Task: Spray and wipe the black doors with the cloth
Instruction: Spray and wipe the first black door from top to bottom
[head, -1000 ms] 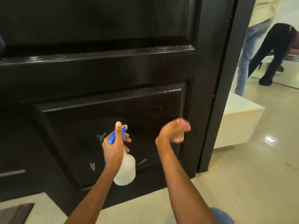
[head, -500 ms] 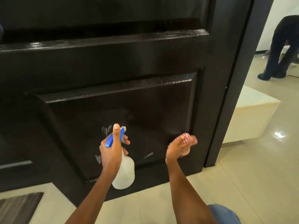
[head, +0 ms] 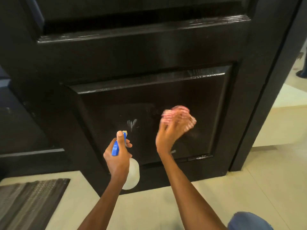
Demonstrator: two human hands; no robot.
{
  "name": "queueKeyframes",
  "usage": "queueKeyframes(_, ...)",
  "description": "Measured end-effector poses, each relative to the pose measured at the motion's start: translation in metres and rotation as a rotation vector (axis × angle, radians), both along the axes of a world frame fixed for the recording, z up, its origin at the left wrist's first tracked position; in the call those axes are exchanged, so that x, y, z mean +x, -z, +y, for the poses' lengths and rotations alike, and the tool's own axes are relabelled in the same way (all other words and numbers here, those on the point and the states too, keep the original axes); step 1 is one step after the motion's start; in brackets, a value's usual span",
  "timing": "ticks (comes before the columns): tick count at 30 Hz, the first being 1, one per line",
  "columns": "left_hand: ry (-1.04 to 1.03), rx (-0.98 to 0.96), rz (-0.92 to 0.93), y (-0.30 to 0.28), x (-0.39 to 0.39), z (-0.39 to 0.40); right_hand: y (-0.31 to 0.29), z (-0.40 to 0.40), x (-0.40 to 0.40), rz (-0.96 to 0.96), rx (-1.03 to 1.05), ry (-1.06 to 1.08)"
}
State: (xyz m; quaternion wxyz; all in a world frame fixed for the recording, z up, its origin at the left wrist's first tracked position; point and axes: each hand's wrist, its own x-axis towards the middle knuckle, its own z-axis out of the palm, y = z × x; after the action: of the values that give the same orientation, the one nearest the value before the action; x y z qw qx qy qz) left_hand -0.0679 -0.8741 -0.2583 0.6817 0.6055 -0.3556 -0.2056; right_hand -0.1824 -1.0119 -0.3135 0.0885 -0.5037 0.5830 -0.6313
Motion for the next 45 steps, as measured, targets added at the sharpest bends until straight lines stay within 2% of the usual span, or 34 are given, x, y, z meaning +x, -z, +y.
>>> queueKeyframes(2,-0.048,-0.03,0.006,-0.001,0.011,0.006,-0.001,0.002,0.024,0.562,-0.218,-0.072)
queueKeyframes(3,-0.075,-0.036,0.005,-0.001,0.017,0.009,-0.004,0.006,0.033,0.782,-0.291,-0.147)
queueKeyframes(6,-0.143,-0.019,-0.017,0.004,0.035,0.014,0.015,0.0,0.024,1.185,-0.48,-0.268)
queueKeyframes(8,-0.169,0.005,-0.002,0.008,0.046,0.017,0.017,-0.009,0.002,1.312,-0.554,-0.284)
queueKeyframes(10,-0.174,0.023,0.025,0.011,0.054,0.02,0.007,-0.015,-0.018,1.215,-0.548,-0.178)
queueKeyframes(11,-0.171,0.029,0.033,0.011,0.057,0.021,-0.002,-0.017,-0.026,1.094,-0.484,-0.077)
queueKeyframes(12,-0.161,0.034,0.038,0.011,0.06,0.021,-0.012,-0.017,-0.033,0.929,-0.369,0.034)
queueKeyframes(14,-0.135,0.046,0.046,0.007,0.062,0.021,-0.031,-0.012,-0.029,0.467,-0.179,0.161)
queueKeyframes(15,-0.12,0.054,0.049,0.005,0.062,0.02,-0.038,-0.01,-0.021,0.313,-0.129,0.171)
queueKeyframes(16,-0.115,0.062,0.05,0.002,0.063,0.019,-0.042,-0.007,-0.011,0.279,-0.12,0.155)
queueKeyframes(18,-0.128,0.082,0.038,-0.003,0.065,0.017,-0.034,-0.003,0.008,0.426,-0.188,0.078)
queueKeyframes(23,-0.07,0.056,0.048,-0.013,0.074,0.015,0.012,-0.001,0.023,1.026,-0.446,-0.201)
queueKeyframes(26,-0.071,0.075,0.046,-0.011,0.075,0.017,0.01,-0.006,0.031,1.318,-0.585,-0.417)
queueKeyframes(28,-0.109,0.113,0.061,-0.006,0.074,0.019,-0.005,-0.01,0.038,1.441,-0.639,-0.489)
queueKeyframes(30,-0.136,0.13,0.068,-0.003,0.073,0.021,-0.027,-0.009,0.044,1.391,-0.642,-0.424)
queueKeyframes(32,-0.134,0.106,0.08,0.0,0.076,0.021,-0.052,-0.007,0.045,1.118,-0.578,-0.22)
queueKeyframes(35,-0.16,0.079,0.044,0.002,0.083,0.02,-0.078,-0.007,0.048,0.608,-0.343,0.072)
queueKeyframes(37,-0.183,0.067,0.054,0.005,0.087,0.02,-0.082,-0.002,0.061,0.427,-0.252,0.112)
queueKeyframes(38,-0.19,0.057,0.064,0.007,0.089,0.02,-0.08,-0.002,0.07,0.406,-0.245,0.098)
queueKeyframes(40,-0.195,0.027,0.068,0.008,0.089,0.023,-0.072,0.002,0.085,0.523,-0.307,0.009)
queueKeyframes(43,-0.205,0.006,0.065,0.013,0.091,0.031,-0.034,0.003,0.102,0.954,-0.505,-0.264)
queueKeyframes(45,-0.219,0.008,0.068,0.018,0.093,0.038,0.011,0.002,0.104,1.282,-0.58,-0.484)
